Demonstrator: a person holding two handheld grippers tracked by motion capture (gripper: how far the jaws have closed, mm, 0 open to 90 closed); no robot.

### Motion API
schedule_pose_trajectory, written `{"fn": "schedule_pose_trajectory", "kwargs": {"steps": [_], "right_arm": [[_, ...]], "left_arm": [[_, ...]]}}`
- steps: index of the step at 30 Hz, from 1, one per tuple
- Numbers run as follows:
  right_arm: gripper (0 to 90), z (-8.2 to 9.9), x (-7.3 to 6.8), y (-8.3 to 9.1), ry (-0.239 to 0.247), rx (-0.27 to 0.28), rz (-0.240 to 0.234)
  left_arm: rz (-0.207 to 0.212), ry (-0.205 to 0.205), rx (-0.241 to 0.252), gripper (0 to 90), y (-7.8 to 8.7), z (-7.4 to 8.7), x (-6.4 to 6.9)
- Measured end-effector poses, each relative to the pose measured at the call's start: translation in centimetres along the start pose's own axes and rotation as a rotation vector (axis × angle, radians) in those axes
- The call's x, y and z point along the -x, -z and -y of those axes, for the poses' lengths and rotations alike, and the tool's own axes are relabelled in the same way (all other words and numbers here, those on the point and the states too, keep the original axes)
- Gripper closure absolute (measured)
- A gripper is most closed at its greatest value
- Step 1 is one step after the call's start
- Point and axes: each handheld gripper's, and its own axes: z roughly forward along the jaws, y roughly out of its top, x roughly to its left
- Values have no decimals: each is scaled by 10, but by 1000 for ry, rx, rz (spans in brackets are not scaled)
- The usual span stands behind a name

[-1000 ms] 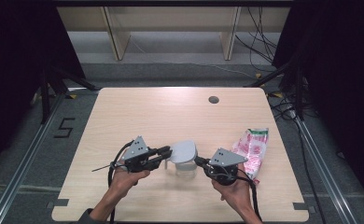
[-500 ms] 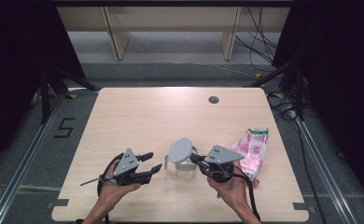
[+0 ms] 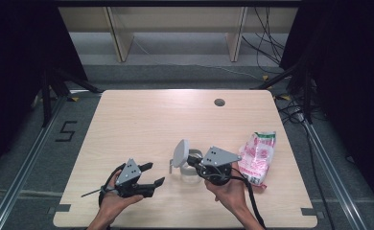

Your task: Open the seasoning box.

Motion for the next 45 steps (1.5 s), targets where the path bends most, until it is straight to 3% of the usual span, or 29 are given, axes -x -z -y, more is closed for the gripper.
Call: {"fn": "schedule_pose_trajectory", "kwargs": {"steps": [12,19,22,25,27,28,29,30,32,33,34,36,39,40,43,45], "right_arm": [[900,-8,-11,-14,42,2,-39],[888,-1,-2,0,22,9,-22],[870,15,11,21,-28,8,39],[849,28,20,39,-50,3,73],[840,30,22,42,-53,11,84],[828,33,24,47,-78,0,86],[798,39,28,54,-82,-7,114],[785,41,28,56,-110,-7,119],[742,48,33,62,-111,-4,142],[714,51,34,66,-146,-17,167],[702,54,38,68,-121,-6,184],[688,57,39,70,-147,-4,197],[585,65,48,84,-210,-18,262],[566,67,51,85,-199,-18,258],[490,71,55,90,-238,18,293],[463,73,53,93,-258,11,325]], "left_arm": [[-5,16,-4,275,-1,7,0],[-29,30,2,274,1,10,-2],[-26,38,1,271,0,12,-2],[-21,30,-3,270,0,13,0],[-16,29,-2,270,0,13,0],[-14,38,9,270,-1,13,1],[-16,25,1,273,-1,13,0],[-21,28,2,279,-1,13,0],[-24,32,1,277,0,14,0],[-24,35,2,276,-1,14,0],[-24,35,2,274,-1,14,0],[-25,43,3,269,-1,14,-1],[-24,50,0,266,0,13,-1],[-15,47,5,265,-2,14,-2],[-26,55,-5,264,-2,15,-3],[-21,55,-3,262,-2,15,-4]]}}
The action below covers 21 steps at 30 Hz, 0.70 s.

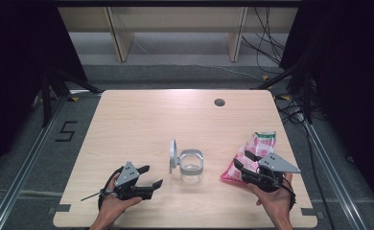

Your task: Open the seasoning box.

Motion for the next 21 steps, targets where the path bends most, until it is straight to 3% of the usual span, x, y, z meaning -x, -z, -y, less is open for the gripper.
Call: {"fn": "schedule_pose_trajectory", "kwargs": {"steps": [4,5,11,15,17,19,21], "right_arm": [[415,4,12,3,26,6,47],[400,5,12,5,-20,-7,57],[347,11,27,7,-21,2,103],[317,16,38,11,11,19,135],[297,19,41,12,-37,6,152],[292,19,43,13,-22,6,163],[284,21,44,14,-66,-4,173]], "left_arm": [[3,6,5,261,0,0,1],[3,6,5,260,0,0,1],[2,7,-3,251,-1,-1,1],[1,9,-6,248,-2,-1,0],[4,12,2,246,-2,-1,0],[2,12,3,245,-2,-2,0],[-3,13,0,243,-1,-2,2]]}}
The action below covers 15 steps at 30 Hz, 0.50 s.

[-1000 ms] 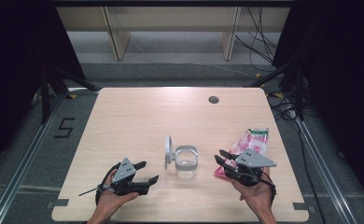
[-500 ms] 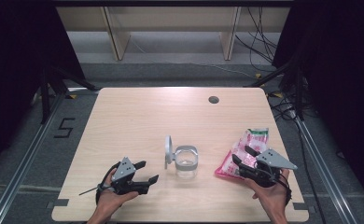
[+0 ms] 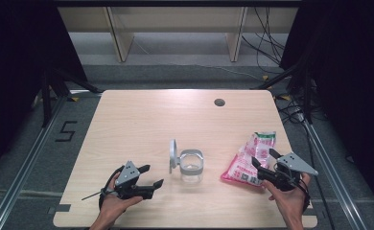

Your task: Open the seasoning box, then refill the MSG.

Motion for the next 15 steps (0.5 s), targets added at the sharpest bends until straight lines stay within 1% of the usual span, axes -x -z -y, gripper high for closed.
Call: {"fn": "schedule_pose_trajectory", "kwargs": {"steps": [1,2,3,4,5,6,7,8,9,10,11,12,13,14,15], "right_arm": [[277,2,5,-1,15,-4,8],[274,3,6,-1,1,-11,23],[274,3,6,-1,1,-11,23],[274,6,12,-3,14,-5,27],[273,6,12,-3,4,-1,31],[272,7,11,-2,-26,-9,29],[270,7,15,-3,9,2,37],[270,8,15,-3,-12,-1,37],[269,9,14,-2,-33,-10,50],[269,9,17,-2,-20,-12,36],[268,10,17,-3,-31,-8,51],[267,11,17,-3,-40,-24,52],[263,12,17,-3,-61,-32,54],[259,13,22,-6,-35,-17,46],[257,14,23,-6,-50,-33,49]], "left_arm": [[3,-2,2,241,0,0,0],[11,-4,2,241,-1,0,0],[12,-6,1,241,-1,0,0],[4,-7,-6,239,-1,0,1],[4,-7,-6,238,-1,0,1],[0,-1,-6,238,-2,1,1],[2,4,0,238,-2,1,1],[2,4,0,238,-2,1,1],[1,-4,-3,238,-2,0,1],[2,-5,-4,238,-2,0,1],[2,-5,-4,238,-2,0,1],[3,-4,-6,238,-2,1,1],[6,-7,-12,238,-2,1,0],[7,-4,-8,238,-3,1,-1],[6,-6,-7,238,-3,1,-1]]}}
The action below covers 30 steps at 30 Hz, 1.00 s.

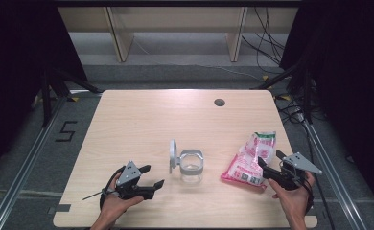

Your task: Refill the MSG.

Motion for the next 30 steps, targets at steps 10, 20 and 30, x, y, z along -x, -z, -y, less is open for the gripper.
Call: {"fn": "schedule_pose_trajectory", "kwargs": {"steps": [10,20,30], "right_arm": [[257,4,6,-3,-71,-33,21],[251,3,14,-12,-33,-38,7],[236,5,19,-26,-108,-96,-6]], "left_arm": [[5,-13,-4,238,1,0,1],[7,-11,1,238,1,-1,4],[11,-8,-2,240,-1,-1,4]]}}
